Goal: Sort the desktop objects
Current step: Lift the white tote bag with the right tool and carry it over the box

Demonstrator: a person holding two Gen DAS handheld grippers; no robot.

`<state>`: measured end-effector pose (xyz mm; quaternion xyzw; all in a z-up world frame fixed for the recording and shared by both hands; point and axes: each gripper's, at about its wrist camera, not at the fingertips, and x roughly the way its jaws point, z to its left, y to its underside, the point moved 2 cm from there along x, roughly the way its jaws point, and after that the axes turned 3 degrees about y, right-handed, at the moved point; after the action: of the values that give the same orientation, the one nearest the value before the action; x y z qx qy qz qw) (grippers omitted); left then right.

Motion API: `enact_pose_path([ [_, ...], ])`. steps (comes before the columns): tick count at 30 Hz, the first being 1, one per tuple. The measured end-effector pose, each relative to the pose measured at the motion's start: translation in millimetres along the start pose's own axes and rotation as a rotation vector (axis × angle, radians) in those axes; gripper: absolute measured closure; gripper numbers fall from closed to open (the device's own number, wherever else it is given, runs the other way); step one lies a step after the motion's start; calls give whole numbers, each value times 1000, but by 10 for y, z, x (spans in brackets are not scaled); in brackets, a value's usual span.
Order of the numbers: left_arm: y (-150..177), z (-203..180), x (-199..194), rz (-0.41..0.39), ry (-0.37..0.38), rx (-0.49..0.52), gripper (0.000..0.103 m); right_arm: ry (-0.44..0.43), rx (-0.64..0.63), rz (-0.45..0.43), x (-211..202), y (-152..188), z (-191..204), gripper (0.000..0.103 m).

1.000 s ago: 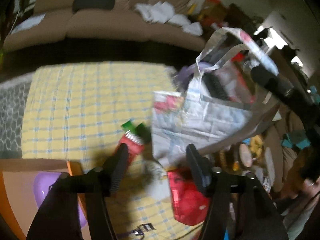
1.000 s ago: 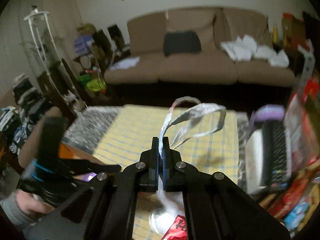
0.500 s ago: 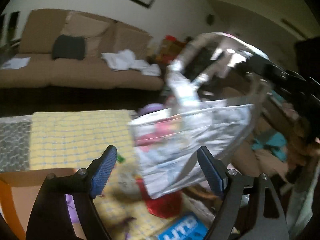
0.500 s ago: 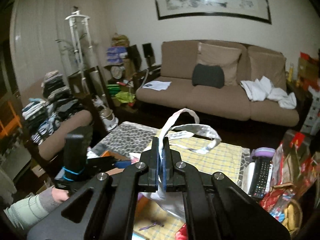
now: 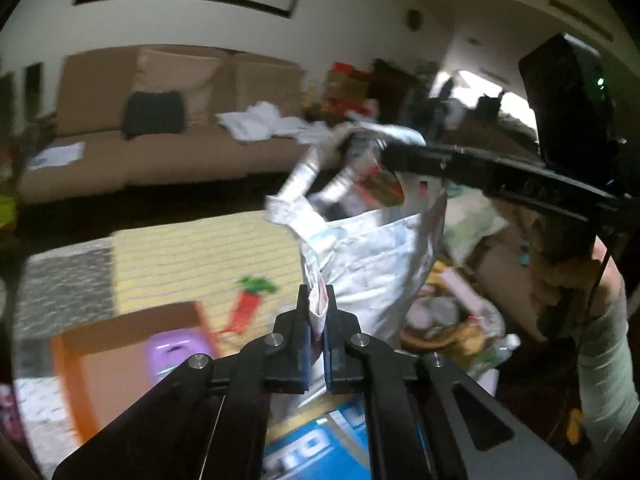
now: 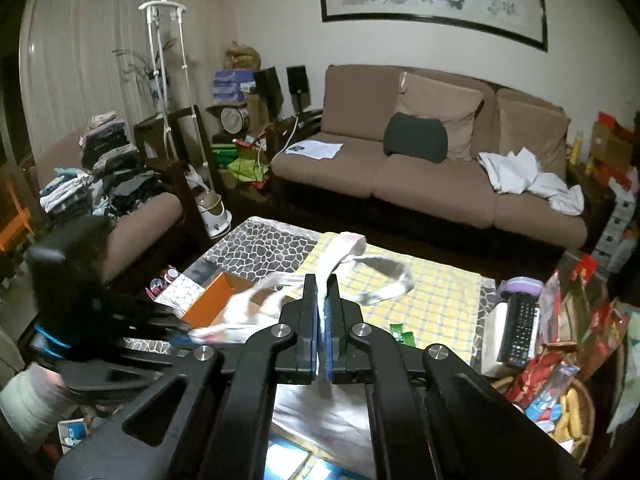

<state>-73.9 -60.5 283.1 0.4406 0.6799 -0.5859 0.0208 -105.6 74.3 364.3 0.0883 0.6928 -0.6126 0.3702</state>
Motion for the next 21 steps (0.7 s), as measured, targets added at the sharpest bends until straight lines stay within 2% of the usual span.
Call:
enact_pose_path([
  [3, 41, 229, -267, -8, -78, -26, 100, -24, 0, 13, 283, -37, 187, 100],
  [6, 106, 516, -479, -15, -168, -35, 100, -90, 20, 5, 597, -103, 402, 100],
  [8, 135, 754, -530, -10, -229, -50, 100, -118, 21, 14, 818, -157, 552, 100],
  [15, 325, 1827, -552, 3, -381, -186, 100, -161, -41, 98, 2028, -387, 1262, 100],
  [18, 414, 2191, -609, -30, -413, -242, 100, -194, -44, 111, 2431, -483, 1468, 100],
  [21, 584, 2274, -545, -69, -379, -279, 100, -231, -69, 90, 2669, -466, 1600, 100],
])
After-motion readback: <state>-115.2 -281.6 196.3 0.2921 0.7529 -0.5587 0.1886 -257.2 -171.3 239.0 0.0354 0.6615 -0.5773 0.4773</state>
